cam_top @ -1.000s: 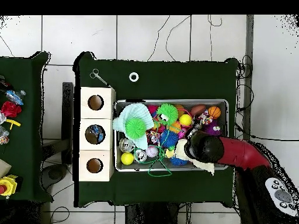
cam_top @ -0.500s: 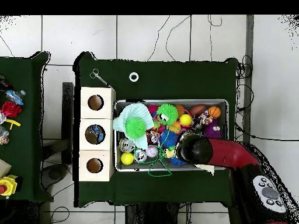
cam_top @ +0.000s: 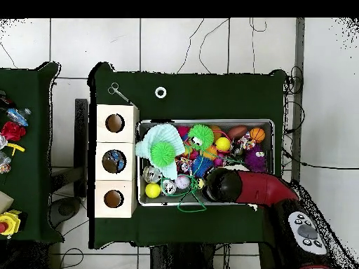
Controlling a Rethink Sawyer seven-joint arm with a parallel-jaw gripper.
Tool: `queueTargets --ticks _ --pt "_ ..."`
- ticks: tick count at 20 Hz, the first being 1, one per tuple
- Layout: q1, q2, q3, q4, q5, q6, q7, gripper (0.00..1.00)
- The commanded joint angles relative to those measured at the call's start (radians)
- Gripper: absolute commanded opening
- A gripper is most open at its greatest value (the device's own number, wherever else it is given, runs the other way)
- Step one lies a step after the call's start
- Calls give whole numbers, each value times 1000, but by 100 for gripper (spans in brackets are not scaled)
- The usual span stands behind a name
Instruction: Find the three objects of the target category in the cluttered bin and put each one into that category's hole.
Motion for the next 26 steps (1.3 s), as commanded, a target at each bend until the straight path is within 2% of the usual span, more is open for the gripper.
queueTargets --ticks 1,6,9,12,17,22,26 --pt "37 22 -83 11 -10 159 59 100" --pt "63 57 -115 -46 -14 182 58 100" --pt "90 53 -142 -57 -23 177 68 100" --pt "97 78 -146 -89 -18 139 74 100" --pt "76 110 -109 -138 -9 38 47 100" --pt "53 115 -65 -189 -26 -61 11 100" --pt "59 111 -65 -216 -40 -85 -4 100"
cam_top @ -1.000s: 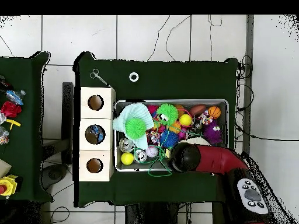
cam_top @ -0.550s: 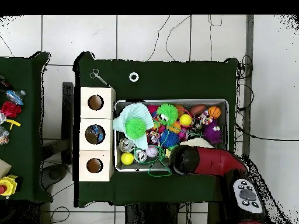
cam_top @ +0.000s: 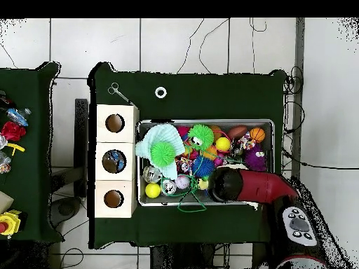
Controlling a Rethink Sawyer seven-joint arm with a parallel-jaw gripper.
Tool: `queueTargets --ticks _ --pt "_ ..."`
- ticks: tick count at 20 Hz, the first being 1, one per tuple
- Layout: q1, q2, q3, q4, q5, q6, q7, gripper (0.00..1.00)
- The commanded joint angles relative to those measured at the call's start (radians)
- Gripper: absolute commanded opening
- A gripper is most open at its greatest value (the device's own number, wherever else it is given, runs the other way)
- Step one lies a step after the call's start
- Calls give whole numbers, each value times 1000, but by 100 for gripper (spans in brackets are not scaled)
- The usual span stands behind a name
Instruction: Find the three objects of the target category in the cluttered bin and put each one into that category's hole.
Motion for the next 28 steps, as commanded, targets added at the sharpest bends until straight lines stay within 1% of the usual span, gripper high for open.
queueTargets --ticks 1,5,9,13,16,19,22,24,28 --pt "-7 34 59 -124 -46 -141 6 0" --pt "-13 10 70 -110 -28 -100 -16 0" --pt "-3 -49 68 -71 1 -22 -27 0" --pt "18 -101 55 -50 18 47 -27 0" --pt "27 -165 57 -36 45 132 -40 0" --pt "36 -240 58 -27 80 243 -49 0" --pt "42 -286 66 -30 120 330 -39 0" --pt "45 -305 82 -33 158 359 -14 0" --pt "80 -317 92 -96 230 441 58 0"
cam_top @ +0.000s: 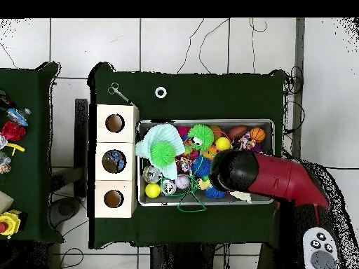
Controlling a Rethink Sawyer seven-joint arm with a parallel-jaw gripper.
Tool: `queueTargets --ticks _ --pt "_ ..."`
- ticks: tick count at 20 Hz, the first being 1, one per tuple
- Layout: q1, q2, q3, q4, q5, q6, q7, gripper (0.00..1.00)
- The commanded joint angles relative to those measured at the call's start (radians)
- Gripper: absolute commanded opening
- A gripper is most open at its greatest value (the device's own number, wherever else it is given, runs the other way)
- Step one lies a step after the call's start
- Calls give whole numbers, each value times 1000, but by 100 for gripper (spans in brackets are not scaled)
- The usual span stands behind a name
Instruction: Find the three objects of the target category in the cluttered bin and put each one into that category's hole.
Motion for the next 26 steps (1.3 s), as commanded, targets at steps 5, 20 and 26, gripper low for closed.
queueTargets --ticks 5,20,26 --pt "106 -67 65 -146 187 342 186 0" --pt "189 -95 8 -438 325 842 274 0" --pt "194 -97 -8 -464 379 869 311 0"
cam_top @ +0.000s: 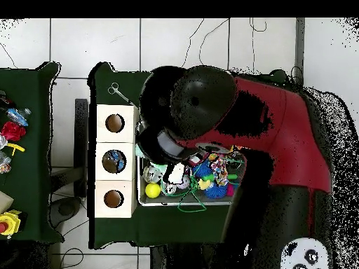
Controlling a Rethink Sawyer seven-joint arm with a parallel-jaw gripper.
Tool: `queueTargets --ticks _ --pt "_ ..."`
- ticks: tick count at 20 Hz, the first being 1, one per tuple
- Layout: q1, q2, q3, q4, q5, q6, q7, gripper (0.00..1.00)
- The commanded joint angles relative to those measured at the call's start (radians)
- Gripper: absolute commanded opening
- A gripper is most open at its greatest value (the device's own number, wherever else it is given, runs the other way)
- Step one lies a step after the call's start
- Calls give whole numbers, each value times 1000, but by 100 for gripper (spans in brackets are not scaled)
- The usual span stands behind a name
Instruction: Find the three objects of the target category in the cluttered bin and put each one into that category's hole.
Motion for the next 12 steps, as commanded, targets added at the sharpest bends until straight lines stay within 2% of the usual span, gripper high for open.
queueTargets --ticks 1,6,12 --pt "0 7 -9 -63 79 85 331 0" --pt "46 72 -21 -110 138 -19 468 0" --pt "62 198 -25 -283 154 -61 566 0"
